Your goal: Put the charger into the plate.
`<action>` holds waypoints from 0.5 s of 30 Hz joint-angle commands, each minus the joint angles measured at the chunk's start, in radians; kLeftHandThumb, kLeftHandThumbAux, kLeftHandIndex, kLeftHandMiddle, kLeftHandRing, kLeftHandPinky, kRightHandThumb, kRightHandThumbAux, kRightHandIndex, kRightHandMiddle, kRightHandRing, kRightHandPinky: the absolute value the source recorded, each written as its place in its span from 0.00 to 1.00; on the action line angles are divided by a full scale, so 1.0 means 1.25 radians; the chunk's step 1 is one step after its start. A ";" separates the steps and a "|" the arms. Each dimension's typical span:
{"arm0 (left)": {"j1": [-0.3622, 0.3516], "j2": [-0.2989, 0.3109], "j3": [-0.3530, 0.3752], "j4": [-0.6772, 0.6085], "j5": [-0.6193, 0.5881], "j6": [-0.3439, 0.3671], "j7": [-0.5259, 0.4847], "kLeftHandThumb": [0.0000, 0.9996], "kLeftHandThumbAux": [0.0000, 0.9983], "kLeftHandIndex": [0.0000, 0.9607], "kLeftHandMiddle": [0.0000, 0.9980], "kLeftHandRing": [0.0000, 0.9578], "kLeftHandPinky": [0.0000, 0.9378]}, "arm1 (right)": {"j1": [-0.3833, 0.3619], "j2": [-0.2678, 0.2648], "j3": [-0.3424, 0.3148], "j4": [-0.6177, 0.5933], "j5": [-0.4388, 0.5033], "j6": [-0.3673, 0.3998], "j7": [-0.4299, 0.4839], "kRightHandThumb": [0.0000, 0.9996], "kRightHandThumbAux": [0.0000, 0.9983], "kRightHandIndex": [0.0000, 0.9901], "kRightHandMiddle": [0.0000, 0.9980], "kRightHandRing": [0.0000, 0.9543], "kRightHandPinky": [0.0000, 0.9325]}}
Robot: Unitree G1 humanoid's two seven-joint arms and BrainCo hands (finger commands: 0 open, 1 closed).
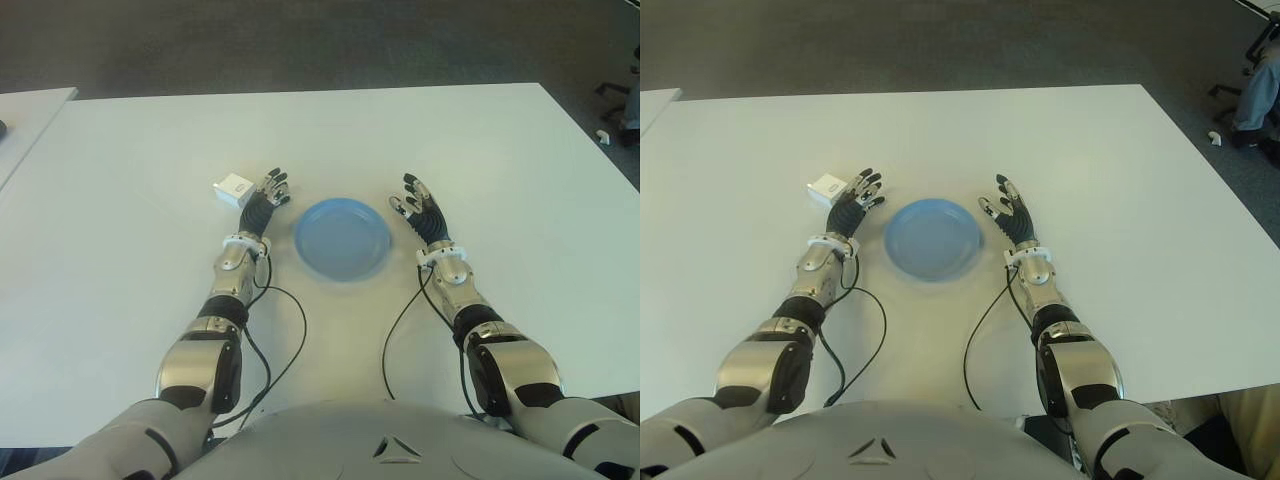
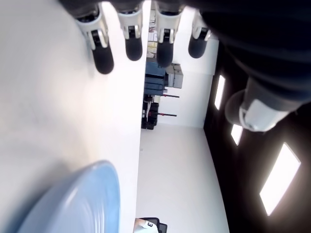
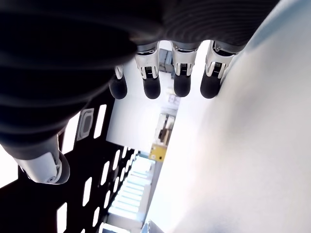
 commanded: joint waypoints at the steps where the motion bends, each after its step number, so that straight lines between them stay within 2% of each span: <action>1: 0.037 0.053 -0.008 -0.204 -0.021 0.283 0.002 0.00 0.50 0.04 0.16 0.16 0.24 | 0.036 0.024 0.006 0.034 -0.006 0.032 0.001 0.20 0.51 0.05 0.06 0.06 0.10; 4: 0.030 0.085 -0.011 -0.292 -0.012 0.374 0.009 0.00 0.51 0.05 0.18 0.19 0.26 | 0.036 0.023 0.006 0.034 -0.005 0.031 0.003 0.20 0.51 0.05 0.06 0.06 0.10; 10: 0.031 0.108 -0.015 -0.372 0.011 0.451 0.022 0.00 0.53 0.09 0.23 0.23 0.29 | 0.036 0.021 0.005 0.036 -0.003 0.031 0.004 0.20 0.51 0.05 0.06 0.06 0.10; 13: 0.022 0.119 -0.034 -0.414 0.074 0.435 0.083 0.00 0.55 0.13 0.26 0.26 0.31 | 0.033 0.020 0.004 0.041 -0.003 0.033 0.004 0.21 0.51 0.05 0.06 0.06 0.10; 15: 0.022 0.125 -0.072 -0.443 0.171 0.382 0.168 0.01 0.58 0.18 0.29 0.29 0.33 | 0.032 0.020 0.003 0.044 -0.004 0.032 0.003 0.21 0.51 0.05 0.06 0.06 0.10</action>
